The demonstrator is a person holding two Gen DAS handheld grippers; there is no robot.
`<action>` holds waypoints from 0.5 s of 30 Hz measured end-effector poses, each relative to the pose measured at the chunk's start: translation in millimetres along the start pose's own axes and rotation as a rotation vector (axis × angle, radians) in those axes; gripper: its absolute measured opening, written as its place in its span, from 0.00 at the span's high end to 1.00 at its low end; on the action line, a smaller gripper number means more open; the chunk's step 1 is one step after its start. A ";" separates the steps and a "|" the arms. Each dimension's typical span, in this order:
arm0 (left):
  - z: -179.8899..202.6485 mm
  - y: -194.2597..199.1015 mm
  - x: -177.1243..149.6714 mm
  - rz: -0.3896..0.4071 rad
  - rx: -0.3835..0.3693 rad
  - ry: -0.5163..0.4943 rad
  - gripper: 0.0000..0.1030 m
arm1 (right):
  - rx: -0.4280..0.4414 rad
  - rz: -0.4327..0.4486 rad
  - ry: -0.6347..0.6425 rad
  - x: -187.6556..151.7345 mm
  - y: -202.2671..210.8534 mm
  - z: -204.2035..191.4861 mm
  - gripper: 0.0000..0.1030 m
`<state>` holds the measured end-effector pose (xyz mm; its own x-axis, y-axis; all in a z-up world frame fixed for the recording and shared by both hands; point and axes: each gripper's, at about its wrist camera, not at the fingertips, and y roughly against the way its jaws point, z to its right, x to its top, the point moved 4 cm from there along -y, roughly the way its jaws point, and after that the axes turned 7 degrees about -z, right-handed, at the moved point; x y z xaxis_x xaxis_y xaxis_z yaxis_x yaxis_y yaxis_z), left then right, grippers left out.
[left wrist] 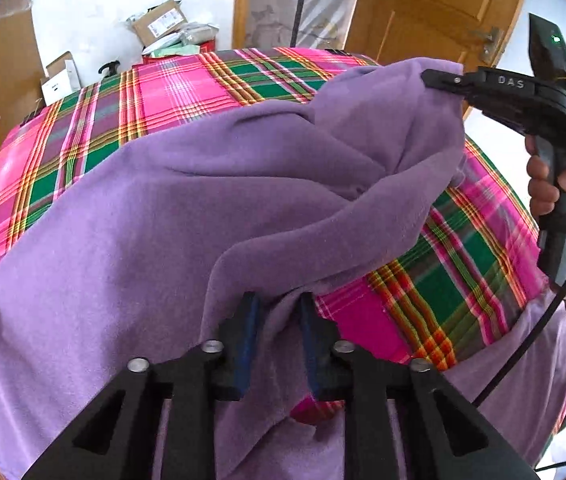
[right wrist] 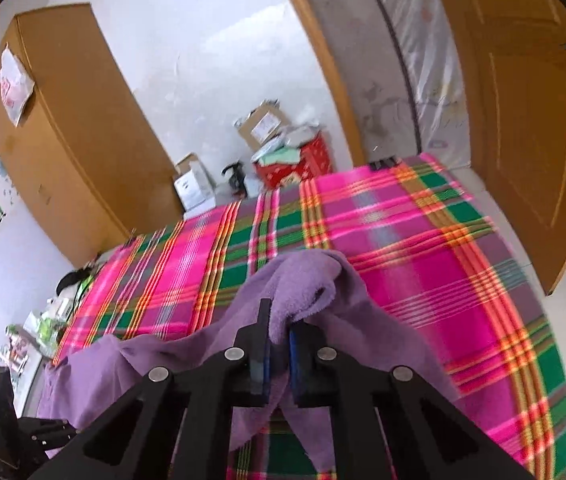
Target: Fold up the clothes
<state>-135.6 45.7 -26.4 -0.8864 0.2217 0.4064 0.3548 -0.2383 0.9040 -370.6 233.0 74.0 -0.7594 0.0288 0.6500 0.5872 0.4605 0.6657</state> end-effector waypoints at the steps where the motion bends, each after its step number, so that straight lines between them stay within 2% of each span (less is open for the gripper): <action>1: 1.4 0.2 -0.5 0.002 -0.002 -0.008 0.86 | -0.008 0.015 -0.001 0.9 5.5 1.1 0.93; 4: 5.5 2.1 -3.7 0.000 -0.031 -0.027 0.87 | -0.040 0.065 -0.009 4.1 22.4 4.8 0.93; 7: 9.1 4.8 -5.3 0.004 -0.044 -0.056 0.86 | -0.063 0.059 -0.017 3.9 23.9 10.8 0.93; 8: 10.7 6.9 -6.1 0.008 -0.036 -0.068 0.81 | -0.072 0.054 -0.019 3.3 22.4 12.8 0.93; 13: 16.2 16.1 -13.2 0.020 -0.025 -0.133 0.72 | -0.099 0.045 -0.045 2.1 11.8 23.5 0.93; 15: 18.3 11.0 -17.4 -0.010 -0.012 -0.160 0.69 | -0.107 0.040 -0.055 2.5 7.2 27.9 0.93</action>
<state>-110.8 56.5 -21.1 -0.8309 0.3716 0.4140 0.3416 -0.2467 0.9069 -376.1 261.2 70.2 -0.7473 0.0952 0.6576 0.6415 0.3610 0.6768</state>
